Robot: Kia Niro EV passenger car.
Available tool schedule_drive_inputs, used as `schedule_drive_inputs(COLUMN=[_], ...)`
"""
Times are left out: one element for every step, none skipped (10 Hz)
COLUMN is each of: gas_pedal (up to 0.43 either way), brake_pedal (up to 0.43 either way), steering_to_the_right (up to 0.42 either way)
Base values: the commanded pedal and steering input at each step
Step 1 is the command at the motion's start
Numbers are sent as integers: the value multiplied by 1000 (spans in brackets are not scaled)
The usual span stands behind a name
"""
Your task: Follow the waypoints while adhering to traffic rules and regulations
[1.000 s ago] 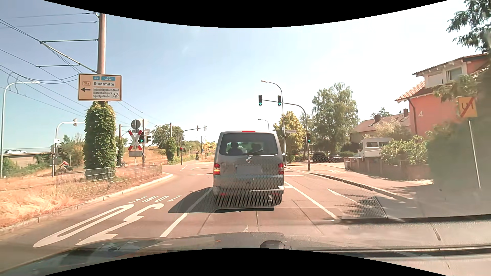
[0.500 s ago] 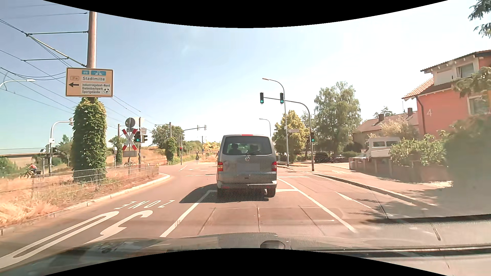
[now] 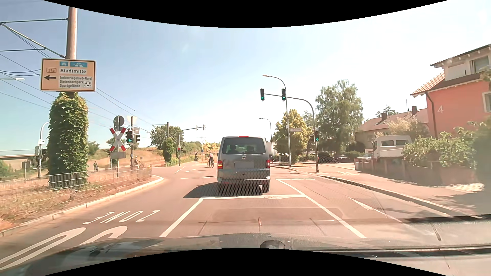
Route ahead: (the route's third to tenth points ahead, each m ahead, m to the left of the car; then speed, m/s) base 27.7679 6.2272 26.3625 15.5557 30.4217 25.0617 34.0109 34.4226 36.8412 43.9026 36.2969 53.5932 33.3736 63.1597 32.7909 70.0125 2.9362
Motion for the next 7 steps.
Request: schedule_drive_inputs(gas_pedal=[299,299,287,280,248,248,248], brake_pedal=[0,0,0,0,0,0,0], steering_to_the_right=[-2,-2,-2,-2,-2,-2,-2])
